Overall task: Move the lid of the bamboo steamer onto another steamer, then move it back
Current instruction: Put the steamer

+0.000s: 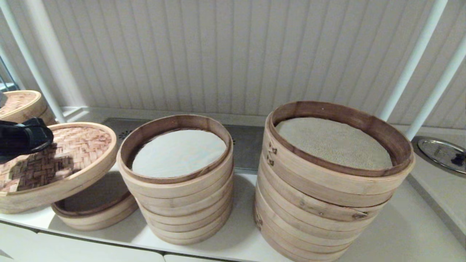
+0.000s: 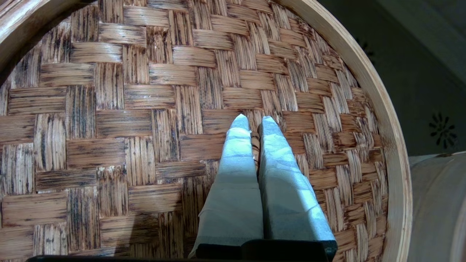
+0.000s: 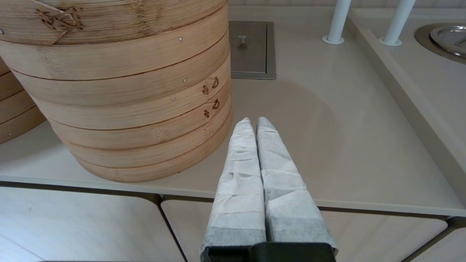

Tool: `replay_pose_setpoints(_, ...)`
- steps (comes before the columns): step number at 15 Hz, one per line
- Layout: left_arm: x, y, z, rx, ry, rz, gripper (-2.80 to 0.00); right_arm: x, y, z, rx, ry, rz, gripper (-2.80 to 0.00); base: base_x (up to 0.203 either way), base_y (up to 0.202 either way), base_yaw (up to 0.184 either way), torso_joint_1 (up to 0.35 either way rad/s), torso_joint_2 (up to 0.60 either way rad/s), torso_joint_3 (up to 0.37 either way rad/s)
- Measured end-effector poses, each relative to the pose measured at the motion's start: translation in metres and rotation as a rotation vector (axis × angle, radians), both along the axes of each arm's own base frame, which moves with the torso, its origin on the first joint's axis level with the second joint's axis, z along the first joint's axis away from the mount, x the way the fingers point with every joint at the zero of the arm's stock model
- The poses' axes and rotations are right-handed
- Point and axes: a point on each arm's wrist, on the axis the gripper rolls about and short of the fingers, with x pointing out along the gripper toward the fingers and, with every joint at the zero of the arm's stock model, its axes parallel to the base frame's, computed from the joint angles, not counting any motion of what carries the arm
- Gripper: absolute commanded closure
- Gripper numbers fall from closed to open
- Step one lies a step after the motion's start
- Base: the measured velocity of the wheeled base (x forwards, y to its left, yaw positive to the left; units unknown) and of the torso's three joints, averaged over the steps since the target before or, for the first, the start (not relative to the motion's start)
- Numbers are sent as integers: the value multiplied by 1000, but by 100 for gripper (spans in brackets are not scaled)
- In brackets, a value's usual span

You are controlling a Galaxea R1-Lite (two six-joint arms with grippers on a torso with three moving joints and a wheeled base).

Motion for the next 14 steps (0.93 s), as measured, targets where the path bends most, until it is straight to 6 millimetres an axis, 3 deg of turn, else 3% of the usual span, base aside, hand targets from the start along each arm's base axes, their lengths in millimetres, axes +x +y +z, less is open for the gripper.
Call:
replay_pose_setpoints(9, 41, -19, -47, 27, 91, -141, 0, 0, 0, 0, 0, 0, 0, 0, 0, 0, 0, 0, 0, 0)
replay_pose_setpoints(14, 51, -20, -63, 38, 95, -163, 0, 0, 0, 0, 0, 0, 0, 0, 0, 0, 0, 0, 0, 0)
